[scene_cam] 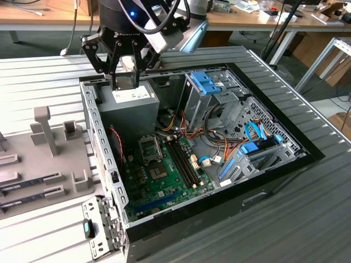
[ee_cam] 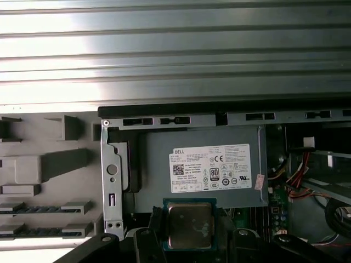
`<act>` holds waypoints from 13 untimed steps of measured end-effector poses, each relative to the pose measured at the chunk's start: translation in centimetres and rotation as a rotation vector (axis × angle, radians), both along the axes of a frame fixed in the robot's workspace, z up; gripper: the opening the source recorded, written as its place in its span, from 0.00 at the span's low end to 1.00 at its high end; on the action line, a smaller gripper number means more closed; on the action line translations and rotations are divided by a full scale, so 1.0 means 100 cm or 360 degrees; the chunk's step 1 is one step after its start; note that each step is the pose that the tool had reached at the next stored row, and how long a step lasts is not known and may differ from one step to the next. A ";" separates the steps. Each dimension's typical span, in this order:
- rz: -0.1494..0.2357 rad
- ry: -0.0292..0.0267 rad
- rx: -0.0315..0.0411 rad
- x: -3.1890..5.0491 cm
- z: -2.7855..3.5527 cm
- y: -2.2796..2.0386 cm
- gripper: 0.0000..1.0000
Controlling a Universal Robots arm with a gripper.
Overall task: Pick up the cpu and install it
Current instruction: 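Pick up the cpu and move it towards the insertion slot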
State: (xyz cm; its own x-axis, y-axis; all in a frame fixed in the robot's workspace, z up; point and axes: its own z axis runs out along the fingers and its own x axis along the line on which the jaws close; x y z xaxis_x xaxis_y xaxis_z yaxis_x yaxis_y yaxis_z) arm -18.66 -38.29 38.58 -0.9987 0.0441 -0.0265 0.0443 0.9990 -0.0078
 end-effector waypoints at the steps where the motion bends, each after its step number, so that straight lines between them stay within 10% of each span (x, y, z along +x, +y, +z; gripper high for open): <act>1: 0.0000 0.00000 0.0000 0.0005 -0.0001 -0.0001 0.47; 13: 0.0000 0.00003 0.0000 0.0133 -0.0026 -0.0076 0.47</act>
